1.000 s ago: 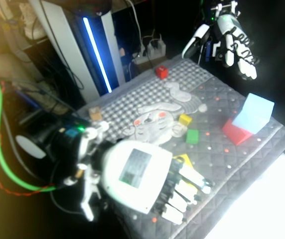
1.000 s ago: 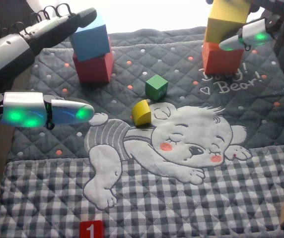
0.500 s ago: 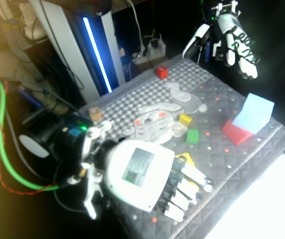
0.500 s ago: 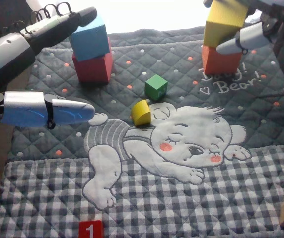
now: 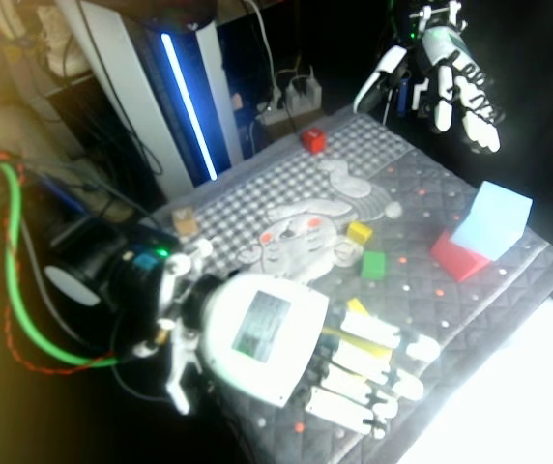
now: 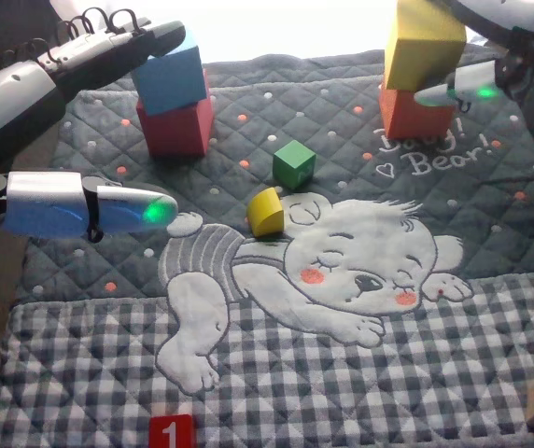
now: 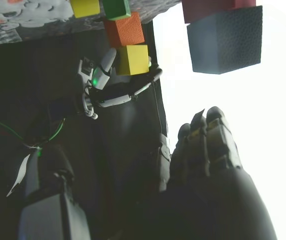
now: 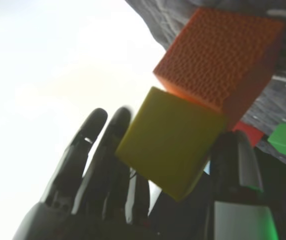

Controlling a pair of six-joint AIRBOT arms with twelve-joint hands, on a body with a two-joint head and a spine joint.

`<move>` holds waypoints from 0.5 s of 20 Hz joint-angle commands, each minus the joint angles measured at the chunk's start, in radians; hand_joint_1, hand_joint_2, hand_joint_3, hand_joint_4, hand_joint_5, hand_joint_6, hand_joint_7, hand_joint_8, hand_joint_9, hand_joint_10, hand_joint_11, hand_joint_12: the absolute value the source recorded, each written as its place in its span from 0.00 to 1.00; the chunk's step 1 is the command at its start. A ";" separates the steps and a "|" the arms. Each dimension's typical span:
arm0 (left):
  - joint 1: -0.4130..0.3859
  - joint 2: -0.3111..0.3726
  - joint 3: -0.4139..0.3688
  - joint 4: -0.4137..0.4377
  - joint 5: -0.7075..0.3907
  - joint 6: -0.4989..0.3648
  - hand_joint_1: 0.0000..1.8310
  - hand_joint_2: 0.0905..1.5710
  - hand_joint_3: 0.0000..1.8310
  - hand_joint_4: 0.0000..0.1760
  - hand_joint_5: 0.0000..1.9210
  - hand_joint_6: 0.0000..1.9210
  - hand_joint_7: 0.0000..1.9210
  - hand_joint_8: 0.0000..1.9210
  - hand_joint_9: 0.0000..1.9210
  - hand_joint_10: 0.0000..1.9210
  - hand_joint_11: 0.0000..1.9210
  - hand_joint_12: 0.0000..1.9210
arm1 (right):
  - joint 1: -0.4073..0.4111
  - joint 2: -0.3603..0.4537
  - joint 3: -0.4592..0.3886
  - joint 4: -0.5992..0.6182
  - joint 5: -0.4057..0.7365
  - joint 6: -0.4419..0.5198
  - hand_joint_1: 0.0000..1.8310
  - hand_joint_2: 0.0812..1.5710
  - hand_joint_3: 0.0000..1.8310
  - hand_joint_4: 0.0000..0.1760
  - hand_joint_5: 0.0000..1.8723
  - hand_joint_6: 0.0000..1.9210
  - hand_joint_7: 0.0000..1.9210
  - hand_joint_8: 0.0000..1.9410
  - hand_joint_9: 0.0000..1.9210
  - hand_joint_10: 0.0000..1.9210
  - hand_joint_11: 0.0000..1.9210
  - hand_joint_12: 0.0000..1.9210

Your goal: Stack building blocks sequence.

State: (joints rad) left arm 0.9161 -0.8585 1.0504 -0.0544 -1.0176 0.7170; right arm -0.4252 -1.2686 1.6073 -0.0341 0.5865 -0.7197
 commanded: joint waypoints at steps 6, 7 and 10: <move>-0.009 -0.005 0.006 -0.025 -0.166 -0.006 0.36 0.56 0.00 0.90 0.06 0.00 0.00 0.00 0.00 0.00 0.00 0.00 | -0.038 0.137 -0.156 0.015 0.427 0.026 0.54 0.55 0.00 1.00 0.00 0.00 0.00 0.00 0.06 0.00 0.00 0.48; -0.008 -0.004 0.004 -0.027 -0.183 -0.006 0.36 0.56 0.00 0.88 0.05 0.00 0.00 0.00 0.00 0.00 0.00 0.00 | -0.052 0.159 -0.187 0.017 0.489 0.026 0.54 0.55 0.00 1.00 0.00 0.00 0.00 0.00 0.02 0.00 0.00 0.48; 0.017 0.006 -0.024 -0.050 -0.318 -0.005 0.38 0.57 0.00 0.91 0.00 0.00 0.00 0.00 0.00 0.00 0.00 0.00 | -0.192 0.266 -0.346 0.045 0.818 0.020 0.51 0.52 0.00 1.00 0.00 0.00 0.00 0.00 0.00 0.00 0.00 0.27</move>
State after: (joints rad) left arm 0.9504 -0.8558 1.0206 -0.1078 -1.1900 0.7174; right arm -0.6552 -0.9985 1.2369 -0.0166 1.2545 -0.7017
